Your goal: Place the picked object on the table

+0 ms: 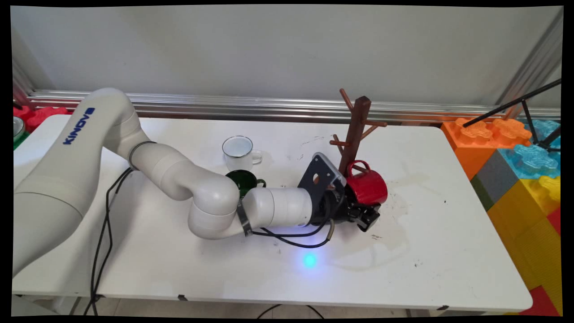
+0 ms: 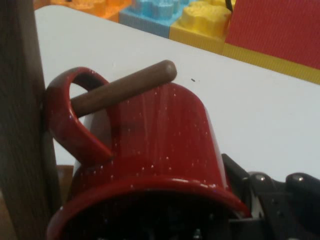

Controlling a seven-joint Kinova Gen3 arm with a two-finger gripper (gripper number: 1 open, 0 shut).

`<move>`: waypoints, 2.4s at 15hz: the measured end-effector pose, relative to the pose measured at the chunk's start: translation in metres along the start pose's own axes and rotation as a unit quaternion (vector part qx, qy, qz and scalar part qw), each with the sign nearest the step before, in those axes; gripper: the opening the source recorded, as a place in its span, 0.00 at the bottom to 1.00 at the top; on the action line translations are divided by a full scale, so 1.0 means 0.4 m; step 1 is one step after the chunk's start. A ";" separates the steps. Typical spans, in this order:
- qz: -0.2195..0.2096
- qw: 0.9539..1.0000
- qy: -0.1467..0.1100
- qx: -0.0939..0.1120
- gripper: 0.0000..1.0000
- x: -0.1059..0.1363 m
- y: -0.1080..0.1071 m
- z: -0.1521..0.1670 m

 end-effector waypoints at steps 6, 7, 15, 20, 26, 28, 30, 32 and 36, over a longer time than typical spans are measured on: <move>0.016 1.000 0.005 -0.004 0.00 0.024 0.016 -0.027; 0.019 1.000 0.006 -0.005 0.00 0.029 0.021 -0.034; 0.046 0.999 0.005 -0.020 0.00 0.071 0.080 -0.097; 0.064 0.997 0.006 -0.035 0.00 0.098 0.112 -0.138; 0.086 0.995 0.000 -0.053 0.00 0.138 0.145 -0.192; 0.095 0.994 -0.004 -0.056 0.00 0.155 0.152 -0.213; 0.104 0.993 -0.009 -0.059 0.00 0.170 0.156 -0.232; 0.114 0.991 -0.016 -0.062 0.00 0.184 0.158 -0.252; 0.129 0.989 -0.028 -0.067 0.00 0.209 0.157 -0.288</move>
